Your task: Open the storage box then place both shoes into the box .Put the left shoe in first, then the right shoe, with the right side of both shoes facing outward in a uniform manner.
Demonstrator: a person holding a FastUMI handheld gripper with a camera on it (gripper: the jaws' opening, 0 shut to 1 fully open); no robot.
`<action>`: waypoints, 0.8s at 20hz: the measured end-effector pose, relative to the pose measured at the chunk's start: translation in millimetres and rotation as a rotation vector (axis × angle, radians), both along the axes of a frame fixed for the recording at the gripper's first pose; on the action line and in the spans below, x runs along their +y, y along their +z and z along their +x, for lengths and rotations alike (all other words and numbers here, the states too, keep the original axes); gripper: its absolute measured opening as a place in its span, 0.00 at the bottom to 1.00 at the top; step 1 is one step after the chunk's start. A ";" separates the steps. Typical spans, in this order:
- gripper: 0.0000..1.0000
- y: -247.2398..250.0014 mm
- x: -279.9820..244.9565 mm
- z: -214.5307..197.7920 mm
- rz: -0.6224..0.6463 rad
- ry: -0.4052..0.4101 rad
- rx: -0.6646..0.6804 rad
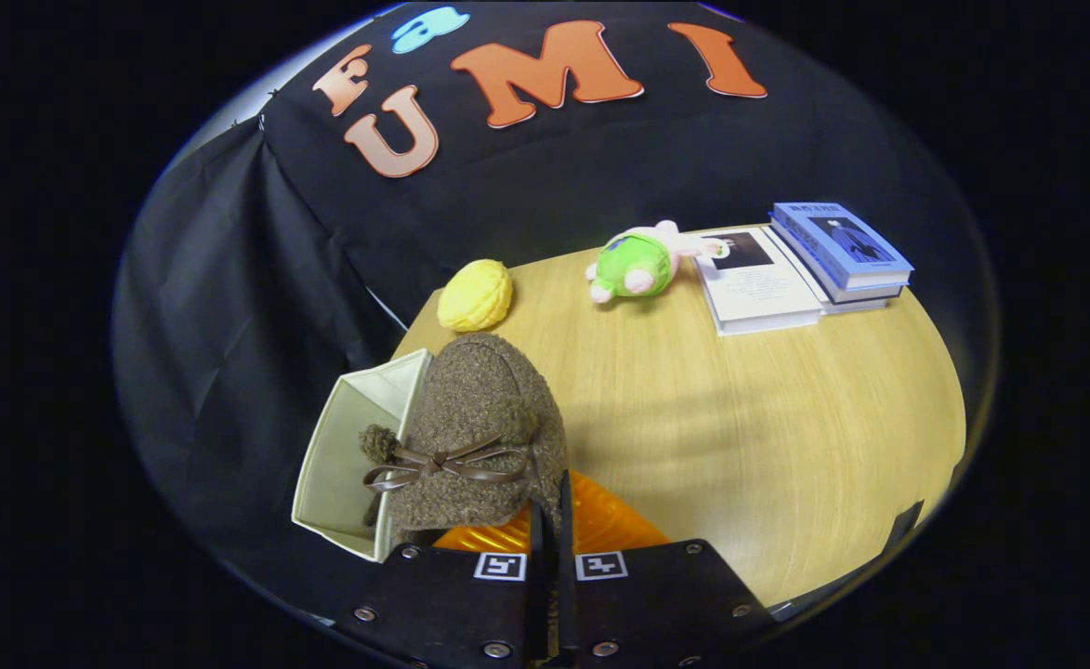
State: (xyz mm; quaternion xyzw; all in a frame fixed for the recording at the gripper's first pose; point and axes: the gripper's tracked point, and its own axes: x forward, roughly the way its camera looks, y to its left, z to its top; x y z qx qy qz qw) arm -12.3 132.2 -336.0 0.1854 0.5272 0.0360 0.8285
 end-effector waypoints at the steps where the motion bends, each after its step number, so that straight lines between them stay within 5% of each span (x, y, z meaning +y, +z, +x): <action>1: 0.05 5.7 12.4 4.4 0.010 0.013 -0.009; 16: 0.05 1.7 156.8 43.6 0.106 0.141 0.015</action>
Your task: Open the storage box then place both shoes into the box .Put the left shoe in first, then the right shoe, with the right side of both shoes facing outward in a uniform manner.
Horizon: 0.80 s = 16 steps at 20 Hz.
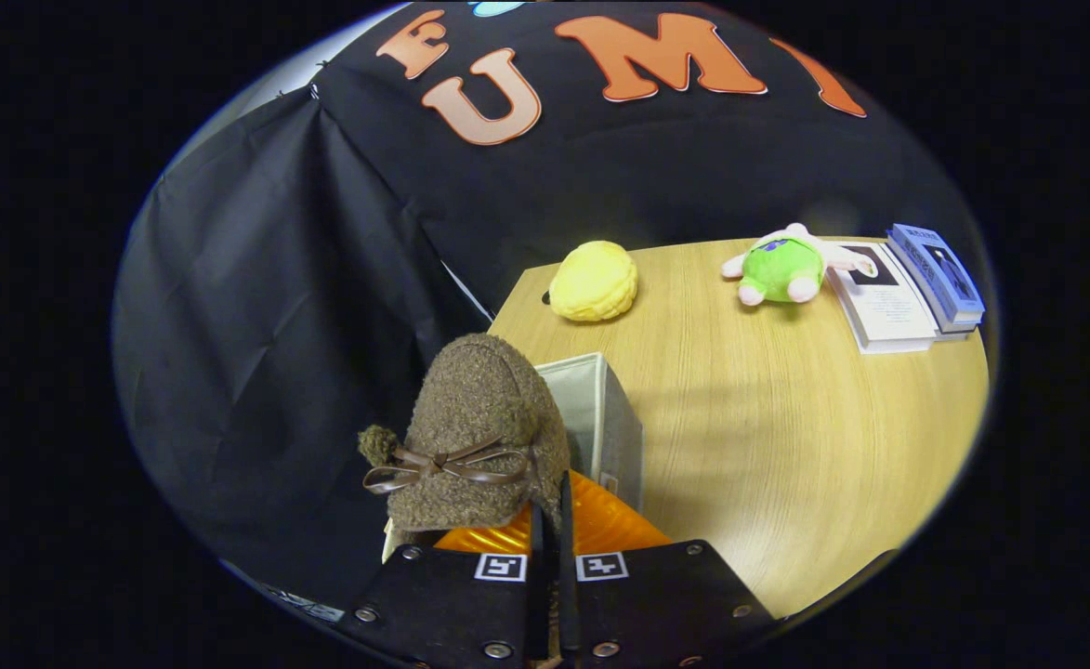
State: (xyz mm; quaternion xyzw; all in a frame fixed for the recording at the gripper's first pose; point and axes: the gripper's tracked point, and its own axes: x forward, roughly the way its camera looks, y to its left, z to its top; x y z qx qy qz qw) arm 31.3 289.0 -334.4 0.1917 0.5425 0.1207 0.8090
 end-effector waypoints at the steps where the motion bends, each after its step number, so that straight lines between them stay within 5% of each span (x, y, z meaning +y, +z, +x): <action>1: 0.05 -3.5 6.4 0.8 0.002 0.004 0.009; 11: 0.09 -45.6 27.7 0.8 -0.086 -0.019 0.080; 16: 0.39 -32.5 32.1 -5.0 -0.063 -0.007 0.059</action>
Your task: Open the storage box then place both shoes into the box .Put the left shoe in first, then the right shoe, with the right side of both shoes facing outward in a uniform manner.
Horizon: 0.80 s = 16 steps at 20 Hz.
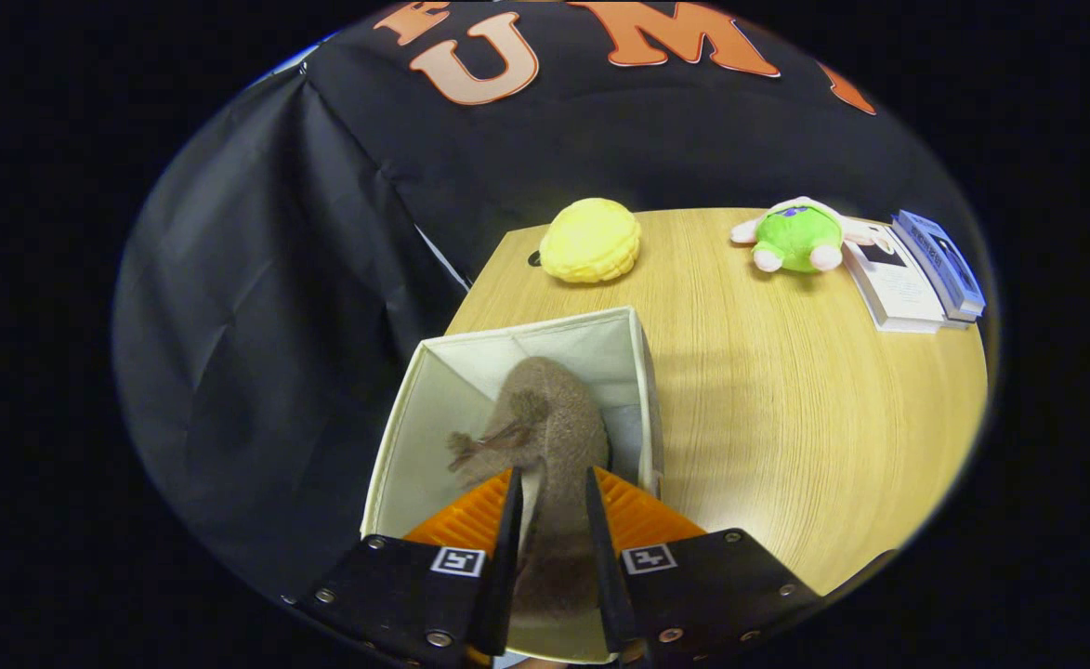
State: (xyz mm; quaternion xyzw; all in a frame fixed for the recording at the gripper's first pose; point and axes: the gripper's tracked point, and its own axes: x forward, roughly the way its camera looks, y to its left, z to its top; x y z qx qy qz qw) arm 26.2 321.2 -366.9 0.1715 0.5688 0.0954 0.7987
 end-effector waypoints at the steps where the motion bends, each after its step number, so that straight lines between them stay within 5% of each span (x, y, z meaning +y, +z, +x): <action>1: 0.52 7.2 -5.5 4.9 -0.003 -0.010 -0.030; 11: 0.87 88.8 -57.1 5.4 -0.011 0.025 -0.348; 16: 0.93 142.7 -108.6 13.4 -0.076 0.002 -0.620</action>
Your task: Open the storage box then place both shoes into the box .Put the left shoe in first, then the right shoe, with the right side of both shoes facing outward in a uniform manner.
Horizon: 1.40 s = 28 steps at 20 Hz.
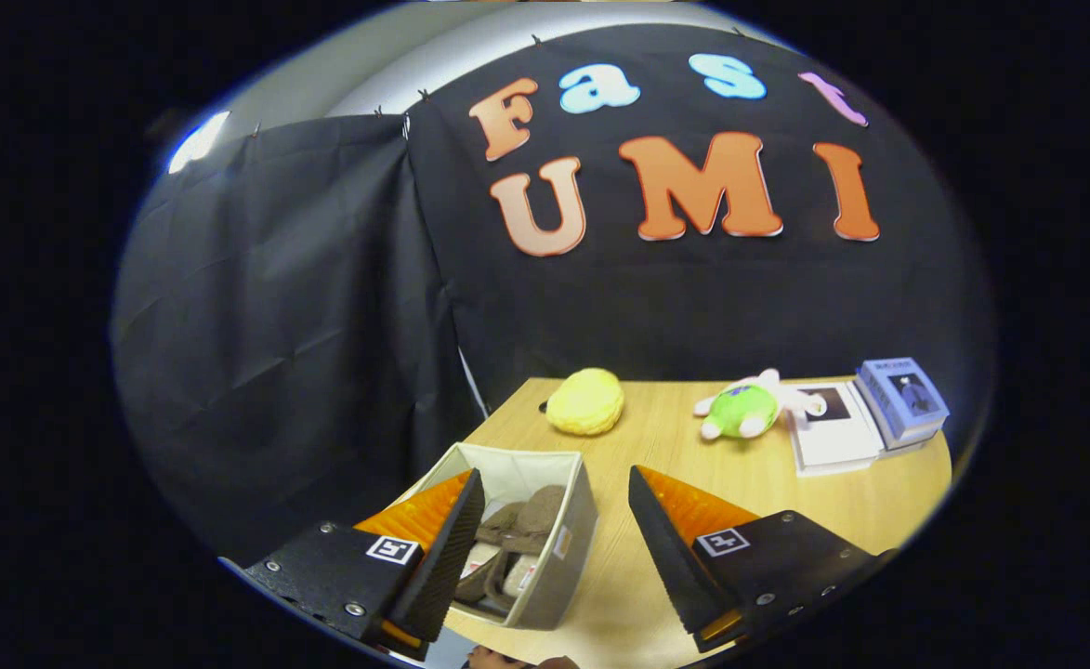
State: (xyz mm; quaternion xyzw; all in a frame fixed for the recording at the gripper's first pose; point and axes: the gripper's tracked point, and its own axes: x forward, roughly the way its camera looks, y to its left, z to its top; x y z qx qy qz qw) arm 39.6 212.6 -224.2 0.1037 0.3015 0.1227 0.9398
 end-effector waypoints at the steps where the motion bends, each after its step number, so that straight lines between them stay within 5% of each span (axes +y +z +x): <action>1: 0.93 10.4 -9.1 -0.7 -0.008 -0.005 -0.050; 11: 0.96 91.4 -142.4 -17.0 -0.138 -0.129 -0.369; 18: 0.96 116.0 -221.7 -47.4 -0.192 -0.249 -0.441; 28: 0.97 136.7 -248.9 -64.1 -0.265 -0.252 -0.518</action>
